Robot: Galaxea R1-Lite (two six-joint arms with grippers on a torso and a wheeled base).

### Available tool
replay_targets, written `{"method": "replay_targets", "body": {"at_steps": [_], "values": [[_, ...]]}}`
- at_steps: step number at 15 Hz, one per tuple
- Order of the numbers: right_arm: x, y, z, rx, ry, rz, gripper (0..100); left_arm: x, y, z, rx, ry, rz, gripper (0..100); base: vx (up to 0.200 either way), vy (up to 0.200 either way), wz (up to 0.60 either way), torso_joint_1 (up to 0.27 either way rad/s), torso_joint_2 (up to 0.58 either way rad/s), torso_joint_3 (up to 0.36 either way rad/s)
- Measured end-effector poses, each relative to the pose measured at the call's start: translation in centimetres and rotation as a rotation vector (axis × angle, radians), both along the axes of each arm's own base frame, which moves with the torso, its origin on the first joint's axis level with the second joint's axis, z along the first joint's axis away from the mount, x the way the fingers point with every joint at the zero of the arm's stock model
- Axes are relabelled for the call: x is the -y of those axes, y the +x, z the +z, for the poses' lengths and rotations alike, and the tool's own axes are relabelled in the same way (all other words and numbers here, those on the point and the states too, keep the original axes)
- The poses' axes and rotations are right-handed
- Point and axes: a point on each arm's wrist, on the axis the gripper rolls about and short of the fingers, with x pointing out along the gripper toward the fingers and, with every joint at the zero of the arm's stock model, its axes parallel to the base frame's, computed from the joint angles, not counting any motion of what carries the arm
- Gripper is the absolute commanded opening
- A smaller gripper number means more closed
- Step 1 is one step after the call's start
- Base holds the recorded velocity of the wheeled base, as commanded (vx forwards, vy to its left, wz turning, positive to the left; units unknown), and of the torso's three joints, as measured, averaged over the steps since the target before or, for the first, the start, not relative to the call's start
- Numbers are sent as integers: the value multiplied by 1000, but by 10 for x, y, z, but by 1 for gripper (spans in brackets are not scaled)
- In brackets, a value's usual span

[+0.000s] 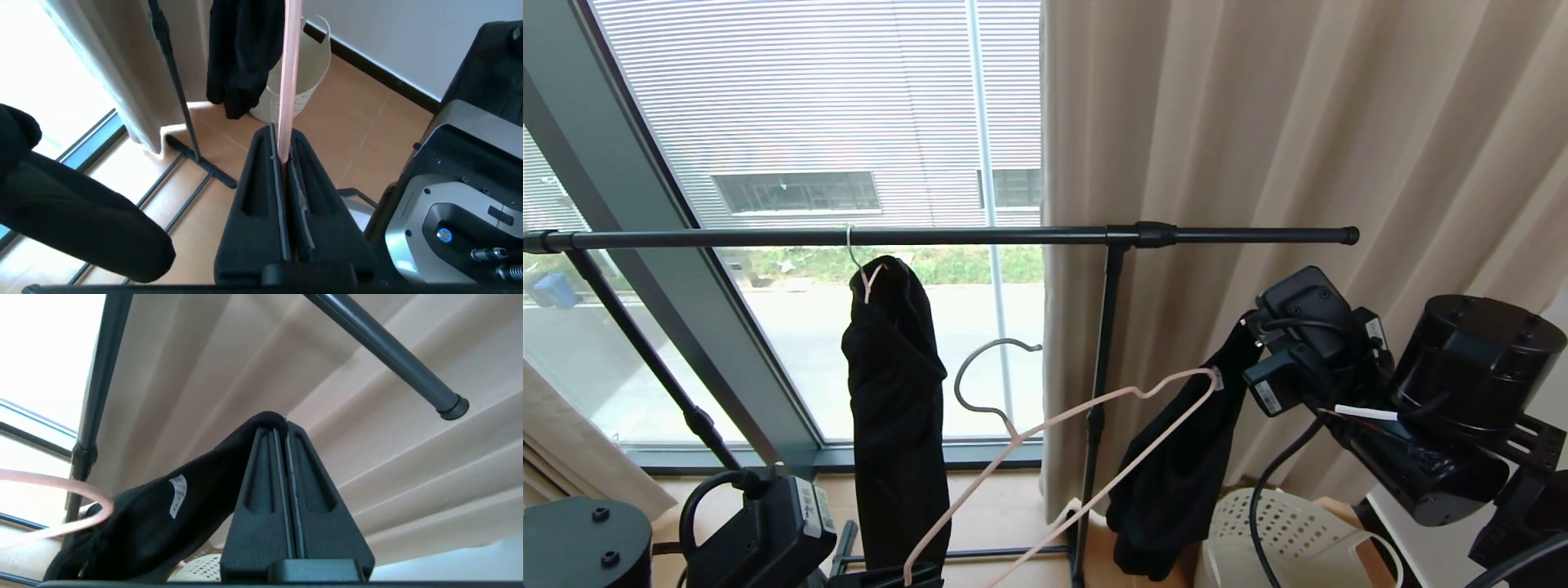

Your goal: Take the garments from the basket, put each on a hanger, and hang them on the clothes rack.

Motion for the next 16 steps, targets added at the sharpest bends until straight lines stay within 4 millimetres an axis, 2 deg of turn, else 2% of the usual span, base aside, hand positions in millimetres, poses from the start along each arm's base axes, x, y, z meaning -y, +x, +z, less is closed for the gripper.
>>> {"method": "replay_targets", "body": {"at_steps": [9,13,16], "values": [[-7,-5,-2,-8,11,27,0,29,29,-12,45,-27,-13,0,0,0,0,0,0,0],[-14,-9,-4,-14,8,55,0,31,45,-16,35,-23,33,0,0,0,0,0,0,0],[-22,-15,-5,-20,20,90,0,30,46,-18,52,-39,42,0,0,0,0,0,0,0]]}}
